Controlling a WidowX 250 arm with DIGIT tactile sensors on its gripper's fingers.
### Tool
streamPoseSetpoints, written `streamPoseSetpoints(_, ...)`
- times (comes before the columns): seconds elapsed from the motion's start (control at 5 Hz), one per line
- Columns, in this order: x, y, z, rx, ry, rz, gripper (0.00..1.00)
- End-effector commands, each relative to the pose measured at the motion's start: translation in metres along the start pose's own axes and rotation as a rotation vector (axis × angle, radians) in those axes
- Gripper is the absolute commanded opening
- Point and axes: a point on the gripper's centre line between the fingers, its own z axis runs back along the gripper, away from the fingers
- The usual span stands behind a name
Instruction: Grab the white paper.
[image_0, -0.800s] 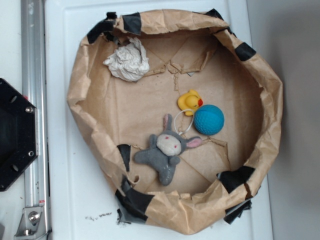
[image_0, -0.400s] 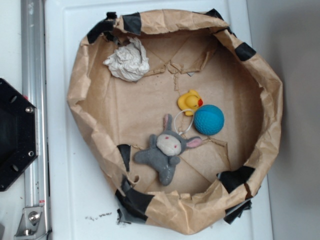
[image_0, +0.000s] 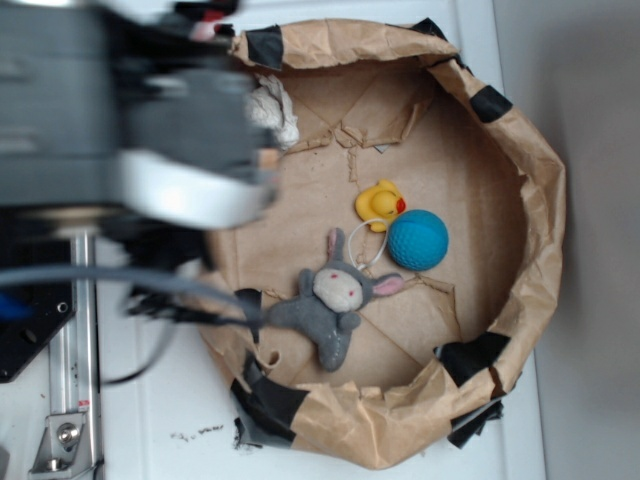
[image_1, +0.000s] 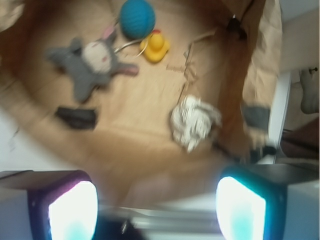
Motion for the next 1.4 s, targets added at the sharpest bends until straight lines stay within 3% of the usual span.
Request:
streamPoseSetpoints(0.0, 0.025, 0.022, -0.046, -0.002, 0.053, -0.125, 1.0)
streamPoseSetpoints(0.4, 0.033, 0.024, -0.074, -0.085, 0.043, -0.193, 1.0)
streamPoseSetpoints(0.6, 0.017, 0.006, -0.104, -0.093, 0.036, -0.288, 1.0)
streamPoseSetpoints(0.8, 0.003, 0.011, -0.118, -0.06, 0.019, -0.298, 1.0)
streamPoseSetpoints(1.0, 0.007, 0.02, -0.121, -0.021, 0.022, -0.123, 1.0)
streamPoseSetpoints(1.2, 0.011, 0.024, -0.123, 0.015, 0.064, 0.122, 0.88)
